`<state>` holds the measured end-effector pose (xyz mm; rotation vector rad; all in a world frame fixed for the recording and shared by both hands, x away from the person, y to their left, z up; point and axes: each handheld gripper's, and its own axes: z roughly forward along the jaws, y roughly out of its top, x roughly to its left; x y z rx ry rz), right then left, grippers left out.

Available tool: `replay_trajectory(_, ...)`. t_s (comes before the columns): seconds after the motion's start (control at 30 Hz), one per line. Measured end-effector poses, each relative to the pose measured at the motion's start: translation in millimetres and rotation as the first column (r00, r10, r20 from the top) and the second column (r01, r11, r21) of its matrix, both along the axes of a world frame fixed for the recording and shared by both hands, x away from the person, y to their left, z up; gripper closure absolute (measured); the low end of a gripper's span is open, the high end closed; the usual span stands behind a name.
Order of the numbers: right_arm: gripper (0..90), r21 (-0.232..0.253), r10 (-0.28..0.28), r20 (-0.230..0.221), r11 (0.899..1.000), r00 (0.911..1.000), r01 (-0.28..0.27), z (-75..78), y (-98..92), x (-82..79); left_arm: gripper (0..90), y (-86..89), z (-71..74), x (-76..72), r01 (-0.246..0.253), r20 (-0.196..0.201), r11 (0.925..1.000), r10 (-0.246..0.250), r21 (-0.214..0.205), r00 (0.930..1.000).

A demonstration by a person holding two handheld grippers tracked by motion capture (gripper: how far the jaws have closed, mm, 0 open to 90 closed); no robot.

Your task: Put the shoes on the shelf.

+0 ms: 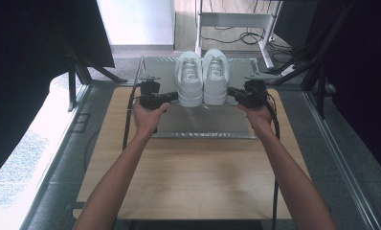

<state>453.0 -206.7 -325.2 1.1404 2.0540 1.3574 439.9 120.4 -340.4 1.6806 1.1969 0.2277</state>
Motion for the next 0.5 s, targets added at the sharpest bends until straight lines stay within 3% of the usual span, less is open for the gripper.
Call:
replay_trajectory(0.23,90.0,0.013,0.004,0.002,1.0,1.0,-0.004,-1.9,-1.3,0.0,88.4,0.5,-0.4,-0.2,-0.001,0.002,1.0,0.001,0.0,1.0)
replay_trajectory(0.33,86.0,0.028,-0.001,-0.001,1.0,1.0,0.001,-3.3,-3.4,-0.5,85.1,2.4,-1.2,-0.1,-0.007,0.001,1.0,0.007,-0.002,1.0)
replay_trajectory(0.4,85.1,0.03,0.001,0.0,1.0,1.0,-0.001,-3.3,-4.0,-0.8,80.7,2.8,-1.3,-0.5,-0.011,0.002,0.9999,0.011,0.0,0.9999)
replay_trajectory(0.5,77.5,0.055,-0.006,0.03,0.998,0.9995,0.004,-2.2,-7.1,-5.8,70.3,6.9,-1.0,-5.9,-0.05,0.038,0.9987,0.051,-0.009,0.998)
